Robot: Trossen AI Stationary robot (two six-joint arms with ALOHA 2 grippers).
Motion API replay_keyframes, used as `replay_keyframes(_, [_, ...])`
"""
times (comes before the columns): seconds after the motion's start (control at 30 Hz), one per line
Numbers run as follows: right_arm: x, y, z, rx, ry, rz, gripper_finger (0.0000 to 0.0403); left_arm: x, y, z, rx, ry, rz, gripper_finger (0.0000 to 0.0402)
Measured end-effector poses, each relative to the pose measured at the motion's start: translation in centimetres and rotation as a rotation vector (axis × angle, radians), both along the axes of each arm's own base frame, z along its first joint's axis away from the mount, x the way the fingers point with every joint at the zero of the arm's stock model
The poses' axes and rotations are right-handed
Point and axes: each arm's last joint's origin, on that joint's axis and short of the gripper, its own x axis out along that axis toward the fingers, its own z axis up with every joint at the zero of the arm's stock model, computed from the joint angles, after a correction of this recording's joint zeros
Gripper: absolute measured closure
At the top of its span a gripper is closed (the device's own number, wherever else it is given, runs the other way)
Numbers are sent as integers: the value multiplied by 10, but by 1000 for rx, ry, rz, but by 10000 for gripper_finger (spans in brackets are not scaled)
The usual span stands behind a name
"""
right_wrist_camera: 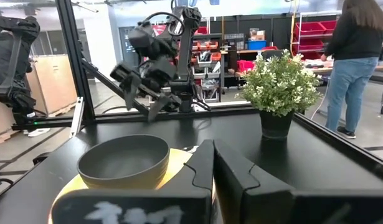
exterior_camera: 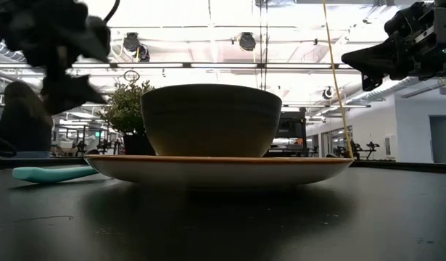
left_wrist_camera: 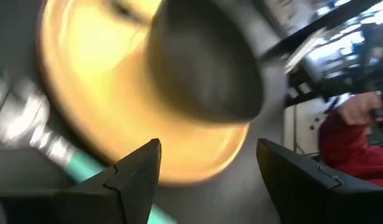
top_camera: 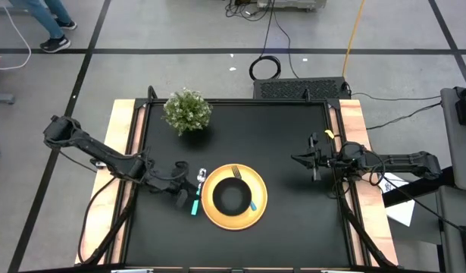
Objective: Set table place
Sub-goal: Put the blue spoon in the black bowl on the yellow plate
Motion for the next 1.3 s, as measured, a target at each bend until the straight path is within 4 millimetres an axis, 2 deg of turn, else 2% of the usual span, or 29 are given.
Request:
replay_keyframes(0.13, [0,0,0,0,0,0,403,-8,2,-12,-65,163,71,135])
replay_keyframes(0.2, [0,0,0,0,1,0,403,-9,2,-11,-76,227,102,135])
replay_keyframes(0.4, [0,0,0,0,0,0,403,1,-2,19,-7,399,122,135])
replay_keyframes(0.5, [0,0,0,0,0,0,403,14,-9,35,42,484,113,135])
replay_keyframes(0.57, [0,0,0,0,0,0,403,23,-13,37,73,564,105,135])
replay_keyframes(0.67, [0,0,0,0,3,0,403,40,-22,35,100,660,70,135])
replay_keyframes(0.87, [0,0,-1,1,10,0,403,60,-36,17,89,795,8,135])
replay_keyframes(1.3, [0,0,-1,0,11,0,403,72,-41,1,60,836,65,135])
